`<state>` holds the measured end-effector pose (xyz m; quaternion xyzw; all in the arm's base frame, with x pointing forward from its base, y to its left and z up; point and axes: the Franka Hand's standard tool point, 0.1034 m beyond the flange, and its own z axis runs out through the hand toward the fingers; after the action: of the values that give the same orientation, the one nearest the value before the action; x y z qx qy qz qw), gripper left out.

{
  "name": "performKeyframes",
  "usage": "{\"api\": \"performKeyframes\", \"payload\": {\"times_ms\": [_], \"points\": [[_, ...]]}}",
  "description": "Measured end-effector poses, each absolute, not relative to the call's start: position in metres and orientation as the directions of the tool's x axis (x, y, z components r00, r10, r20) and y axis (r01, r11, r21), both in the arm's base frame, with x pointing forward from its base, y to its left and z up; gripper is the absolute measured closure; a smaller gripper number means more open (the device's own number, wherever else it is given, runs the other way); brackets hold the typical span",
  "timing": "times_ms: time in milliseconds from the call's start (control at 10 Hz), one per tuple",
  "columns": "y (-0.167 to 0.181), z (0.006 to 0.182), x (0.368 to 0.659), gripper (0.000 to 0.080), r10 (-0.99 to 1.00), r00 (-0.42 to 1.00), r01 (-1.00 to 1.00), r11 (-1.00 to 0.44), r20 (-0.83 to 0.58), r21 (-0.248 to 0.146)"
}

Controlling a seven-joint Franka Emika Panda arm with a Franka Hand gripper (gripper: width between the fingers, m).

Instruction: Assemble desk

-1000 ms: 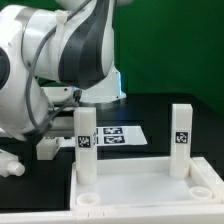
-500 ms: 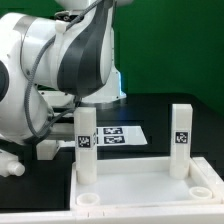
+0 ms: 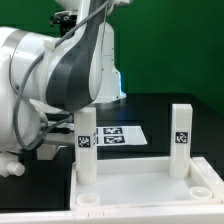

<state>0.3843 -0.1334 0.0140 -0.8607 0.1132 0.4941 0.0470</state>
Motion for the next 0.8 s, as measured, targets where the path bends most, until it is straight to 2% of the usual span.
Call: {"api": "performKeyframes", "payload": {"times_ms": [100, 300, 600, 700, 800], "points": [[-0.133, 0.014, 0.384, 0.0154, -0.148, 0.486, -0.241, -0.970, -0.861, 0.031], [-0.134, 0.014, 0.384, 0.0494, -0.148, 0.486, -0.241, -0.970, -0.861, 0.031], [-0.134, 0.016, 0.387, 0.0517, -0.149, 0.503, -0.240, -0.970, -0.851, 0.028], [-0.138, 0.035, 0.391, 0.0517, -0.120, 0.493, -0.241, -0.970, -0.861, -0.003], [-0.142, 0.051, 0.399, 0.0517, -0.115, 0.504, -0.244, -0.970, -0.856, -0.014]]}}
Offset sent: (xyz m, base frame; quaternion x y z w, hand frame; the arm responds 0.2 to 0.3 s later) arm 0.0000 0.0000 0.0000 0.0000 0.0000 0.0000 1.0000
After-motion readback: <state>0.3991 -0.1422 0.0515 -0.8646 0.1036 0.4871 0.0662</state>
